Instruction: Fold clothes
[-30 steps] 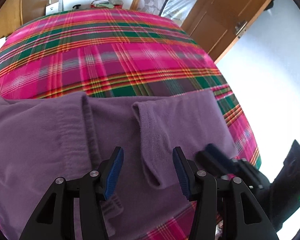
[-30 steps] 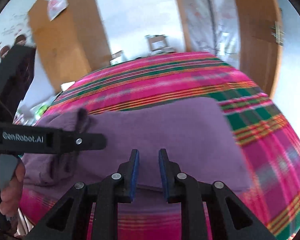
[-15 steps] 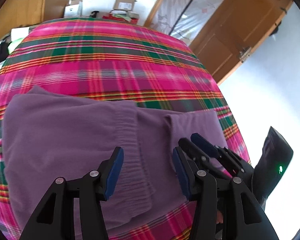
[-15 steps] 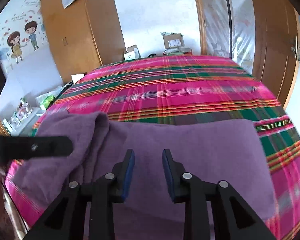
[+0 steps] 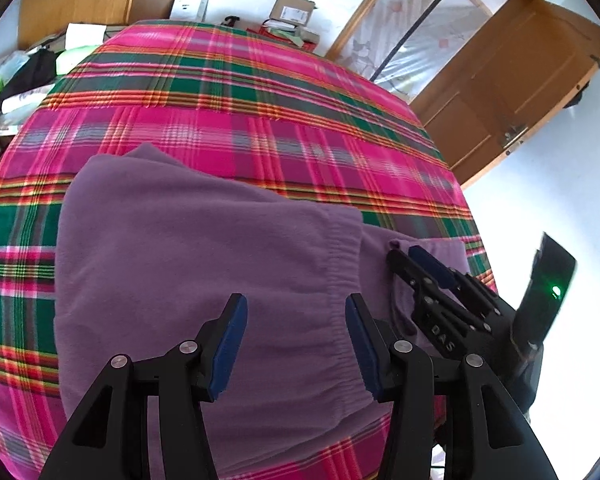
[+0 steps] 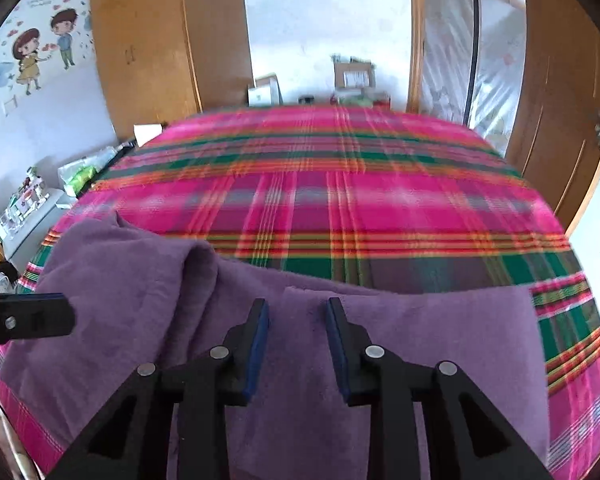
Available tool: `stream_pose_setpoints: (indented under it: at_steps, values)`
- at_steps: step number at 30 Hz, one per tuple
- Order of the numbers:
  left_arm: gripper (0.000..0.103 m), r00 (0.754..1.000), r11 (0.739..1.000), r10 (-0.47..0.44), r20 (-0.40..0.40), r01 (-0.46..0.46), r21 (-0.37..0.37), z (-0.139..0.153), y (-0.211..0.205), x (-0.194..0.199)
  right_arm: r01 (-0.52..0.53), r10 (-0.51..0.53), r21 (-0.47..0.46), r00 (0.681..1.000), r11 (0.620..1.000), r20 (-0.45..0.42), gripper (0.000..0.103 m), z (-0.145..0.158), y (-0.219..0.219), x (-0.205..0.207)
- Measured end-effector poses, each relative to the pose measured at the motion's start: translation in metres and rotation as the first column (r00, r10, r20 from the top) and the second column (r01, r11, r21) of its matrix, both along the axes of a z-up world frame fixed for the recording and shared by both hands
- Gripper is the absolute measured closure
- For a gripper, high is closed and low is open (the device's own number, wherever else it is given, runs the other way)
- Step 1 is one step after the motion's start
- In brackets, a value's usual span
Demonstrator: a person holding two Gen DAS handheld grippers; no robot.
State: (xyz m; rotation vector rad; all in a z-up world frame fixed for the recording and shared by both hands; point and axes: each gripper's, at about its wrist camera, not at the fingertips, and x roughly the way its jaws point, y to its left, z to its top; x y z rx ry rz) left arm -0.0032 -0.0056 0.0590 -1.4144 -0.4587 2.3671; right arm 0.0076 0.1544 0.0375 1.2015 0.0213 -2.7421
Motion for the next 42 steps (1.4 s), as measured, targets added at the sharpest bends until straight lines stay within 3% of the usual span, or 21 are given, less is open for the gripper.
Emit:
stream_pose_setpoints:
  at_steps: [5,11,18,22,27,30,36,42]
  values:
    - [0.050,1.000,1.000,0.028,0.007,-0.028,0.000,-0.003,-0.017,-0.001,0.006,-0.007,0.036,1.000,0.999,0.020,0.073,-0.004,-0.004,-0.002]
    - [0.050,0.997,0.997,0.071,0.016,-0.071,0.010,-0.006,-0.046,0.002,0.048,-0.048,-0.007,0.999,0.999,-0.024,0.073,0.011,0.000,0.017]
    - [0.050,0.992,0.992,0.116,0.048,-0.118,0.044,-0.015,-0.073,0.004,0.071,-0.072,0.037,0.997,0.997,0.012,0.073,-0.004,-0.006,0.024]
    - [0.050,0.991,0.990,0.128,0.047,-0.130,0.049,-0.013,-0.087,0.007,0.068,-0.068,-0.008,0.997,0.998,-0.035,0.073,0.016,-0.011,0.039]
    - [0.050,0.983,0.984,0.175,0.049,-0.177,0.039,-0.015,-0.112,0.014,-0.097,0.090,-0.054,0.988,0.994,-0.127,0.073,0.040,-0.049,0.064]
    - [0.050,0.981,0.982,0.188,0.056,-0.189,0.020,-0.019,-0.123,0.021,-0.232,0.223,-0.059,0.966,0.971,-0.129,0.073,0.039,-0.086,0.073]
    - [0.050,0.971,0.974,0.225,0.084,-0.226,0.004,-0.029,-0.141,0.035,-0.448,0.446,-0.015,0.893,0.894,-0.059,0.073,0.011,-0.154,0.086]
    - [0.050,0.964,0.969,0.246,0.100,-0.248,0.011,-0.036,-0.154,0.040,-0.524,0.524,0.005,0.851,0.852,0.012,0.073,-0.011,-0.175,0.105]
